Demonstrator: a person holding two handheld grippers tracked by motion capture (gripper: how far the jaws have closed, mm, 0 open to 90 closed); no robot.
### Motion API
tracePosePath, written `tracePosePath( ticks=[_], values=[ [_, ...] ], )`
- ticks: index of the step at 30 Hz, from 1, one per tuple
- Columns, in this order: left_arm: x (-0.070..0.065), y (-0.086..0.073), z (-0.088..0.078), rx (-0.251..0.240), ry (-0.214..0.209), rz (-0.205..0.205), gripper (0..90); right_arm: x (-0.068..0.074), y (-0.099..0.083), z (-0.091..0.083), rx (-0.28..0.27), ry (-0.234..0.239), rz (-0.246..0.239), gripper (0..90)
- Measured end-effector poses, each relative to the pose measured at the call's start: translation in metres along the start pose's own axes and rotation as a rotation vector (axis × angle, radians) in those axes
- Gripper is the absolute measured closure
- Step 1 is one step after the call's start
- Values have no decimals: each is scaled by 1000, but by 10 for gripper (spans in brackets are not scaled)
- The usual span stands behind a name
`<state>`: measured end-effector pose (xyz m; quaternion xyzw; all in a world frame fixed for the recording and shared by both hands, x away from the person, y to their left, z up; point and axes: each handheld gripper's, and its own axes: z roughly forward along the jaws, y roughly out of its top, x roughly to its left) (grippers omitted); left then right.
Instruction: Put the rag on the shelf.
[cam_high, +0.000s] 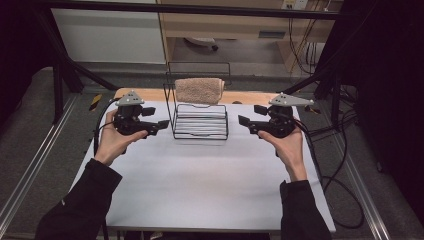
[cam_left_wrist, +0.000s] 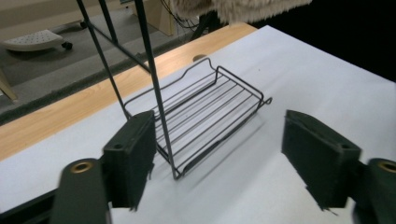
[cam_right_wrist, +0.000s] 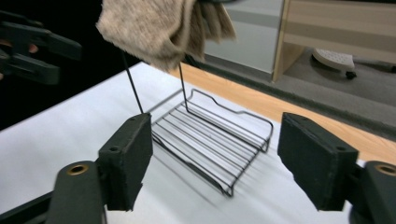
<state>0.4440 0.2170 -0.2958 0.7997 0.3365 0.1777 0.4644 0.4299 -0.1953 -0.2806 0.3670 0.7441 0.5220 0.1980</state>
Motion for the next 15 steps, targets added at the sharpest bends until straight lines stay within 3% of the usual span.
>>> tracePosePath(
  ticks=[9,15],
  values=[
    [-1,-31,-7,15,32,-8,122,-10,-31,-7,54,-4,33,96],
    [-2,-57,-6,31,22,-19,104,-12,-57,-9,73,4,34,54]
  ],
)
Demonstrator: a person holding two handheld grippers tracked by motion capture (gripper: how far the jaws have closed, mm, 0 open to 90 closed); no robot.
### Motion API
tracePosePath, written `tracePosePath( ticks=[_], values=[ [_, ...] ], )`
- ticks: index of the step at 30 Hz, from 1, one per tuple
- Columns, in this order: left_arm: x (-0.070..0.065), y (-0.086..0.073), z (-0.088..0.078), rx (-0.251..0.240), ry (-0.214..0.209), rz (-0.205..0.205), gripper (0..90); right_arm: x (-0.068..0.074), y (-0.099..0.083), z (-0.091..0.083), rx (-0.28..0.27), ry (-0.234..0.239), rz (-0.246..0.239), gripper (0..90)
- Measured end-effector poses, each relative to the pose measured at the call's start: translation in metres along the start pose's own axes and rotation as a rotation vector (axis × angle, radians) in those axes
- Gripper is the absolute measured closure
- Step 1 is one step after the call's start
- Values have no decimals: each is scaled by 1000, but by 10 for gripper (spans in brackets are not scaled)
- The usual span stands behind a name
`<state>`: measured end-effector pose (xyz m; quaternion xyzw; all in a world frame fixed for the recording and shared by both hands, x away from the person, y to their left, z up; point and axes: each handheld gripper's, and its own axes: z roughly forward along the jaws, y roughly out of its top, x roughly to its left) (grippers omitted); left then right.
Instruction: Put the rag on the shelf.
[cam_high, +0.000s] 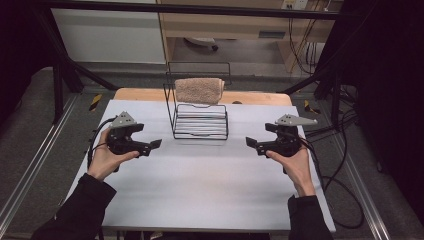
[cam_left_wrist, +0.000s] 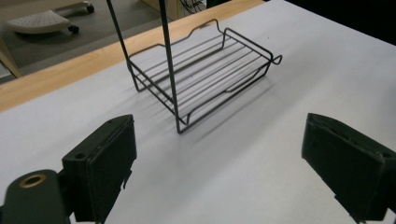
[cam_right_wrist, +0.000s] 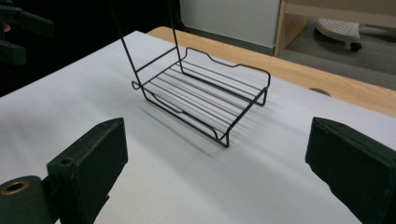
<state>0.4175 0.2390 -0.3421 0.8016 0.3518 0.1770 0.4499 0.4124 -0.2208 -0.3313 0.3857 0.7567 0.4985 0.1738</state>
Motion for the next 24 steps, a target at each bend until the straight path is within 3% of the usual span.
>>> tracePosePath(
  ticks=[4,11,22,24],
  values=[
    [-1,-19,4,-6,-17,-19,104,-3,-18,-1,6,9,3,40],
    [-1,-50,10,35,-35,-1,109,-11,-50,-5,21,25,45,21],
    [-1,-89,11,40,-36,-37,108,-22,-99,-15,70,26,110,6],
    [-2,-93,10,44,-37,-33,109,-23,-106,-17,81,33,92,6]
  ],
)
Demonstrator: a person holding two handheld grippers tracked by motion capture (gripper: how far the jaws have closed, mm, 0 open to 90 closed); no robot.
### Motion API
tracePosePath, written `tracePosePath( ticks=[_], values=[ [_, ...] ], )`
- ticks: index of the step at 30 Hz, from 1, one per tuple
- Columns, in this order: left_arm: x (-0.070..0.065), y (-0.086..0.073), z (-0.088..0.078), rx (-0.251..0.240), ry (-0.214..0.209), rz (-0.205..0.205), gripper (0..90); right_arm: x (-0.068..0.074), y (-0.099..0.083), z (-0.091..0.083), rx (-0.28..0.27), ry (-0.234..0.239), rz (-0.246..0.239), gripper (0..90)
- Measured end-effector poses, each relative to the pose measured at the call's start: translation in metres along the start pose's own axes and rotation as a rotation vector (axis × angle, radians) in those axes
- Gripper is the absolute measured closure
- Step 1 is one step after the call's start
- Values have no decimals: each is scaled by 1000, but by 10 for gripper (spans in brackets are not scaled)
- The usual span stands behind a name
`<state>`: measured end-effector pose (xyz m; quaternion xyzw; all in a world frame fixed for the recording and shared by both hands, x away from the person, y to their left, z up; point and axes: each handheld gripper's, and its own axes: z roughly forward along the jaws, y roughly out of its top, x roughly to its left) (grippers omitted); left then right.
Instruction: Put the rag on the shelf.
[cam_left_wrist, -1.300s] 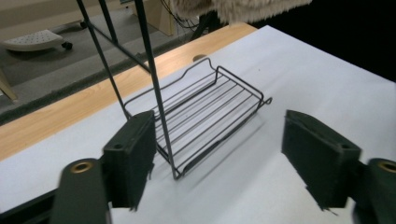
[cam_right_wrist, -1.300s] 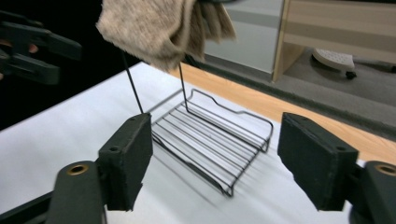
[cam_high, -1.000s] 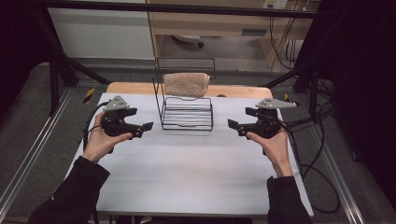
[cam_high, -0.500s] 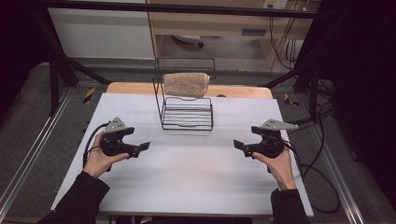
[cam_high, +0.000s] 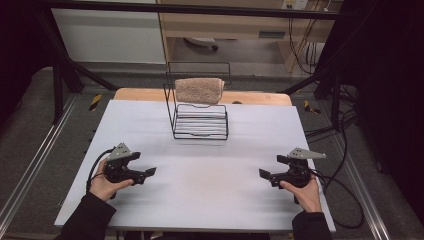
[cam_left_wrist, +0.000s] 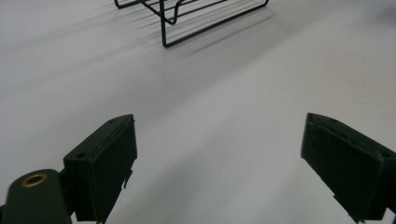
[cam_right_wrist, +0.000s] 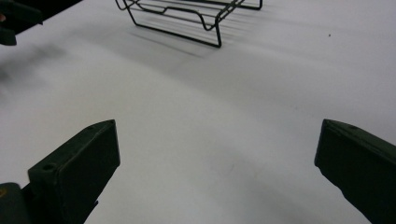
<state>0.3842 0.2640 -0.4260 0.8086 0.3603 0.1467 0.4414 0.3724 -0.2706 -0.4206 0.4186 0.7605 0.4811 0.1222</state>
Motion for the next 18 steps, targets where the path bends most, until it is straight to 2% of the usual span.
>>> tracePosePath(
  ticks=[3,7,9,14,18],
  values=[
    [-1,-5,-1,3,-1,11,108,-2,-8,-2,28,-9,-2,6],
    [-1,-14,-1,5,-6,19,107,-5,-18,-5,39,-11,-12,6],
    [-1,-18,-1,12,-2,24,105,-5,-24,-6,47,-21,1,6],
    [-1,-25,-2,27,0,14,104,-6,-34,-7,69,-16,-23,6],
    [0,-29,-5,28,-1,3,100,-5,-37,-8,79,-16,-23,6]
  ],
)
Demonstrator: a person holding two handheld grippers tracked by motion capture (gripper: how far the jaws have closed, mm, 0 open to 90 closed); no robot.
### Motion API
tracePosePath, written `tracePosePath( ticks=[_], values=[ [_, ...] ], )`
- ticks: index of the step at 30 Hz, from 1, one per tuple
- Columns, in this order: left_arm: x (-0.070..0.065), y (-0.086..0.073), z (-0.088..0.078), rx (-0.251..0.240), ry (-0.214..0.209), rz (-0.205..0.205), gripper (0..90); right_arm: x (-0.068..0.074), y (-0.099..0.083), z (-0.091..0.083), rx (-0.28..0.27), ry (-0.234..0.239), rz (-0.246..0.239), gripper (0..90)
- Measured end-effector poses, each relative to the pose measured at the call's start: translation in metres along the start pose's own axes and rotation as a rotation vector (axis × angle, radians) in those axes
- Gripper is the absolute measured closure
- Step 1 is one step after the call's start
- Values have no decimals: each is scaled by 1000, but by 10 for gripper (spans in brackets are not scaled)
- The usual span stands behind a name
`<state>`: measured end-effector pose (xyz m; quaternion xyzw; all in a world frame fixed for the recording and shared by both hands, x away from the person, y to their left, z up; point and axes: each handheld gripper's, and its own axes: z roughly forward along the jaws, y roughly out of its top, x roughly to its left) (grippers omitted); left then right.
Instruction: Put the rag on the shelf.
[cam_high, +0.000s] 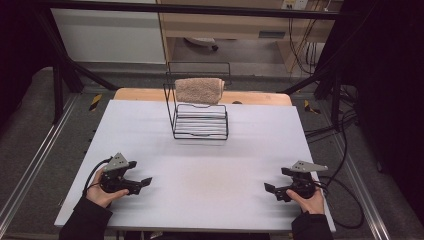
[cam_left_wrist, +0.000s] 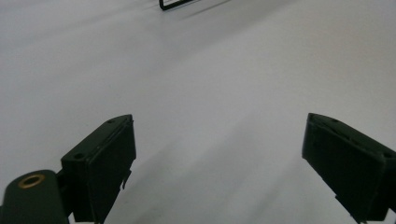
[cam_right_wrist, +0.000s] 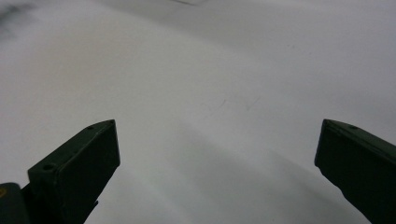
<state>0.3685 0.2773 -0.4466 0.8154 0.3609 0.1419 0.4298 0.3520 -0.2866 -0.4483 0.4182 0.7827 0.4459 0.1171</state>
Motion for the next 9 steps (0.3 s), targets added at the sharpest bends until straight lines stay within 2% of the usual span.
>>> tracePosePath(
  ticks=[9],
  values=[
    [2,-4,-2,-7,0,-3,97,0,-1,0,0,4,-15,6]
  ],
)
